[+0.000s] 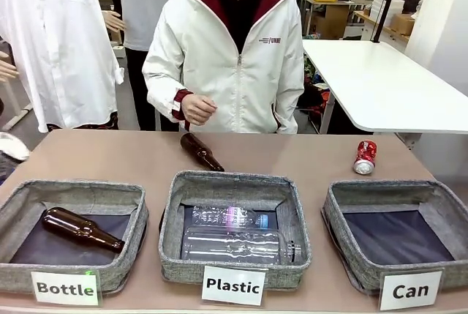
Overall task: Sort the can waste into the basket.
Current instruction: Pick up the can waste from the table and place it in the right Fabric basket.
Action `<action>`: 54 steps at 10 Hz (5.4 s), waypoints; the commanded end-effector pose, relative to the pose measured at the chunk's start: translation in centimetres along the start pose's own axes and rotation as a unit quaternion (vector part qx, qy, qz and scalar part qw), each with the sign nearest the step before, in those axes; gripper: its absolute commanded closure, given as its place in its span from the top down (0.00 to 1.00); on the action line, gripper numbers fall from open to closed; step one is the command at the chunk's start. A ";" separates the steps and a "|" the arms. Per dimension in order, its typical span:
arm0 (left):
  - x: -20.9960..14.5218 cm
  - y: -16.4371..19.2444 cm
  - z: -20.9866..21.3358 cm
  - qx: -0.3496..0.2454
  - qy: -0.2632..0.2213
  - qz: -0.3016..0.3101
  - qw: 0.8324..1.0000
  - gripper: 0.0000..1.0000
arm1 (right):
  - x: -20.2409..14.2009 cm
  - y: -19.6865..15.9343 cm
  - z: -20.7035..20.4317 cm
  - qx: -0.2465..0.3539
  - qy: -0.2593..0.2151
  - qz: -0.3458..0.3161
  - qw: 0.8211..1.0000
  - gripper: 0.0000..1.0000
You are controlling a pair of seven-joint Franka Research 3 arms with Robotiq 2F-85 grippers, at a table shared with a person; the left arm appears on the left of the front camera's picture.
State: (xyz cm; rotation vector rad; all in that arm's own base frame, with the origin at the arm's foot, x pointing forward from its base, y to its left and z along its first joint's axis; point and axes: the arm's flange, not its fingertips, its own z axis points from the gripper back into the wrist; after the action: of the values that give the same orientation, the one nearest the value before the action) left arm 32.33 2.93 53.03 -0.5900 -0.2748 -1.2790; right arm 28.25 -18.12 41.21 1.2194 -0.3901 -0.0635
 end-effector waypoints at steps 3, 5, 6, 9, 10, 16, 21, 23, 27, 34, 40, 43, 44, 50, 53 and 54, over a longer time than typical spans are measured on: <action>14.3 -0.6 -4.7 0.025 0.000 -0.104 0.994 0.35 | -1.1 3.1 3.4 -0.017 0.024 0.023 0.999 1.00; 25.2 -0.7 -8.8 0.008 -0.033 -0.220 0.975 0.35 | -3.8 5.5 8.8 -0.064 0.091 0.031 0.993 1.00; 30.2 -0.8 -11.6 0.017 -0.034 -0.255 0.966 0.35 | -4.5 5.8 10.8 -0.076 0.076 0.036 0.994 1.00; 43.5 -2.5 -23.6 -0.023 -0.016 -0.351 0.936 0.35 | -5.5 4.7 16.8 -0.092 0.002 0.028 0.995 1.00; 47.0 -3.0 -27.5 -0.039 0.003 -0.367 0.929 0.35 | -6.1 4.2 18.4 -0.093 -0.012 0.025 0.995 1.00; 59.7 -5.3 -42.1 -0.023 0.086 -0.389 0.917 0.35 | -6.7 5.2 17.3 -0.100 0.006 0.014 0.995 1.00; 60.1 -4.6 -42.9 -0.021 0.104 -0.380 0.919 0.89 | -6.7 5.2 17.3 -0.100 0.006 0.014 0.995 1.00; 59.8 -4.7 -42.7 -0.022 0.106 -0.381 0.918 1.00 | -6.7 5.2 17.3 -0.100 0.006 0.014 0.995 1.00; 59.0 -4.4 -41.3 -0.018 0.103 -0.377 0.920 1.00 | -6.7 5.2 17.3 -0.100 0.006 0.014 0.995 1.00; 46.9 -6.5 -28.7 -0.067 0.122 -0.302 0.943 1.00 | -3.8 8.2 9.9 -0.114 0.060 0.046 0.991 1.00; 34.3 -2.2 -24.2 -0.020 0.060 -0.214 0.975 1.00 | -2.8 11.6 2.2 -0.095 0.093 0.079 0.988 1.00; 34.3 -1.8 -24.2 -0.028 0.052 -0.226 0.972 1.00 | -3.2 11.0 3.3 -0.097 0.077 0.062 0.990 1.00; 34.4 -1.8 -24.2 -0.031 0.054 -0.229 0.971 1.00 | -3.4 11.0 3.4 -0.099 0.080 0.060 0.990 1.00; 28.3 0.9 -16.7 -0.050 -0.003 -0.137 0.989 1.00 | -1.7 13.7 -0.3 -0.094 0.098 0.083 0.987 1.00; 16.6 3.2 -9.4 -0.098 -0.114 -0.005 0.989 1.00 | -0.8 16.1 -8.8 -0.031 0.131 0.094 0.986 1.00; 12.7 3.6 -7.7 -0.109 -0.192 0.068 0.973 1.00 | -0.7 16.7 -11.2 -0.006 0.120 0.067 0.990 1.00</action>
State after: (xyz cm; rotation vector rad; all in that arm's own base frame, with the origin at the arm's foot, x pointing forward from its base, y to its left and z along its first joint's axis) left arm 39.45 -13.74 53.13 -0.9258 -0.3362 -1.2352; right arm 27.71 -4.03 53.15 1.1106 -0.2544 0.2621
